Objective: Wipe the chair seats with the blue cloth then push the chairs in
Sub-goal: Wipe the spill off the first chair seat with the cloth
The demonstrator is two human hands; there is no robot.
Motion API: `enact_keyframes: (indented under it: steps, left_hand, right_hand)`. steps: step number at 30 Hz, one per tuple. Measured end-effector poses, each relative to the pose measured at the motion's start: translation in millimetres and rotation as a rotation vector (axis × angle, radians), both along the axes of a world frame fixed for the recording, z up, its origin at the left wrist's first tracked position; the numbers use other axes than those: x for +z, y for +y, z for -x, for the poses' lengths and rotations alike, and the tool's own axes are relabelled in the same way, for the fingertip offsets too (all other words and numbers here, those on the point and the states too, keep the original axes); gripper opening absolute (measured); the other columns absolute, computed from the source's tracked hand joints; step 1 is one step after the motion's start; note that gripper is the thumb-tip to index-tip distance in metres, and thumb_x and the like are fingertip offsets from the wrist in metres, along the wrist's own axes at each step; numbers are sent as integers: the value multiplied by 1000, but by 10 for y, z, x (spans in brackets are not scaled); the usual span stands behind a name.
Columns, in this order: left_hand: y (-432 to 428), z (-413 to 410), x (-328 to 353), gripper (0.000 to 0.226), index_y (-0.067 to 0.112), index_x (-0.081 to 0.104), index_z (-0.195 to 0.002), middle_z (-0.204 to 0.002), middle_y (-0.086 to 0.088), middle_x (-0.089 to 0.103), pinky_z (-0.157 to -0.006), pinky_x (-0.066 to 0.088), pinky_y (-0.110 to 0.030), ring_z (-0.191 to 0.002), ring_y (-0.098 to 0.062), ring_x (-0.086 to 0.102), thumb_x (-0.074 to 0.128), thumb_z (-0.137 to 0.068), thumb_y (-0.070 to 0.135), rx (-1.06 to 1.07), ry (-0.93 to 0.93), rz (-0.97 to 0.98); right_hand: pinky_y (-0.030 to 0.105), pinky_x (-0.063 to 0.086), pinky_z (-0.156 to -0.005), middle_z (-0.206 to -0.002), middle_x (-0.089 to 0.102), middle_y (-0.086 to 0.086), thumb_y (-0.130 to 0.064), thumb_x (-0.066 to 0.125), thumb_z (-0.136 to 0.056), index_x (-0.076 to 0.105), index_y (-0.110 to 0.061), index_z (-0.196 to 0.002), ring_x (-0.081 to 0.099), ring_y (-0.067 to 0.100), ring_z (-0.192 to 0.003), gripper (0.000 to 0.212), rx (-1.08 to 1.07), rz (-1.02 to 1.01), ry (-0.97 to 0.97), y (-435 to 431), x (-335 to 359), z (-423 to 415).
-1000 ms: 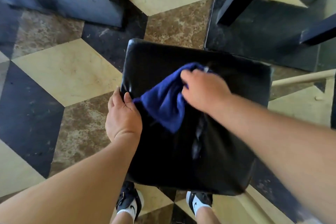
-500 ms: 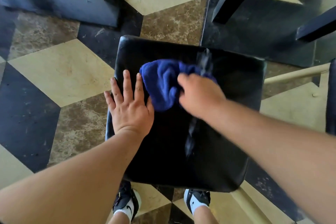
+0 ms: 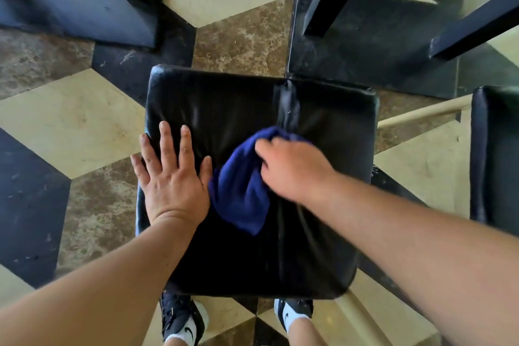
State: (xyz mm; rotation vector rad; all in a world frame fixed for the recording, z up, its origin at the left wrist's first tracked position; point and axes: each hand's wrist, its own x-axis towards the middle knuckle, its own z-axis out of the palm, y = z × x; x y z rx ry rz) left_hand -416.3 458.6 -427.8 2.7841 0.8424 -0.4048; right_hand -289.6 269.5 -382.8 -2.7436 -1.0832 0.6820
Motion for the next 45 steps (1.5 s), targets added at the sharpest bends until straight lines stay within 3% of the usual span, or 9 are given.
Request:
enact_keyframes:
  steps: [7, 11, 15, 21, 25, 29, 33, 38, 45]
  left_hand:
    - [-5, 8, 6, 76, 31, 2, -170, -179, 0, -14, -130, -11, -56, -163, -34, -17, 14, -103, 65, 4, -6, -10]
    - [-10, 21, -21, 75, 33, 0, -170, -179, 2, -15, -130, -11, -56, -163, -33, -18, 14, -104, 66, 3, -19, -10]
    - [-17, 19, -25, 74, 33, 2, -169, -179, 1, -12, -130, -10, -57, -163, -34, -15, 18, -104, 65, 7, -36, -5]
    - [-13, 12, -31, 75, 32, 6, -169, -179, 0, -9, -130, -6, -59, -163, -34, -12, 20, -103, 65, 22, -42, -2]
    - [-15, 14, -31, 76, 31, 10, -170, -180, -1, -7, -130, -6, -59, -163, -34, -10, 24, -103, 64, 34, -52, 2]
    - [-17, 34, -35, 75, 30, 9, -169, -179, -1, -7, -130, -7, -59, -163, -35, -11, 23, -104, 64, 22, -69, -12]
    - [-19, 42, -40, 74, 31, 7, -169, -179, 0, -8, -131, -6, -59, -163, -33, -12, 21, -105, 65, 18, -69, -25]
    - [-30, 28, -17, 73, 30, 8, -169, -179, -3, -8, -130, -7, -59, -163, -36, -11, 20, -106, 64, -3, -59, -30]
    - [-329, -130, 176, 67, 31, 18, -169, -180, -6, 1, -127, -7, -69, -164, -35, -9, 42, -108, 44, -248, -40, 43]
  right_hand:
    - [44, 47, -85, -128, 63, 17, -19, 43, -101, 53, -14, -128, 62, 41, -116, 29, -236, 54, -92, 351, -143, -1258]
    - [41, 41, -80, -132, 60, 14, -19, 47, -101, 54, -15, -127, 60, 40, -116, 28, -349, 58, -111, 296, -97, -1369]
    - [42, 46, -67, -113, 68, 19, -20, 57, -94, 58, -12, -116, 69, 41, -94, 23, -129, -43, -138, 5, -3, -547]
    - [38, 45, -48, -86, 69, 12, -18, 76, -77, 63, -16, -99, 69, 34, -64, 25, 307, 28, 216, -667, 194, 857]
    - [43, 41, -57, -95, 69, 12, -18, 63, -91, 60, -16, -106, 68, 37, -77, 16, 523, 91, 311, -904, 174, 928]
    - [48, 49, -61, -97, 70, 18, -18, 62, -92, 63, -11, -107, 70, 41, -81, 17, 340, 65, 129, -862, 136, 304]
    - [40, 33, -65, -113, 68, 18, -20, 53, -96, 59, -13, -114, 68, 41, -97, 21, 14, 79, -26, -733, 55, -526]
    - [36, 39, -67, -112, 66, 12, -19, 49, -100, 57, -14, -119, 66, 36, -96, 21, -298, 38, -81, -644, -52, -976]
    - [37, 40, -65, -114, 64, 14, -16, 44, -101, 54, -13, -126, 66, 37, -95, 27, -320, 40, -131, -641, -116, -929]
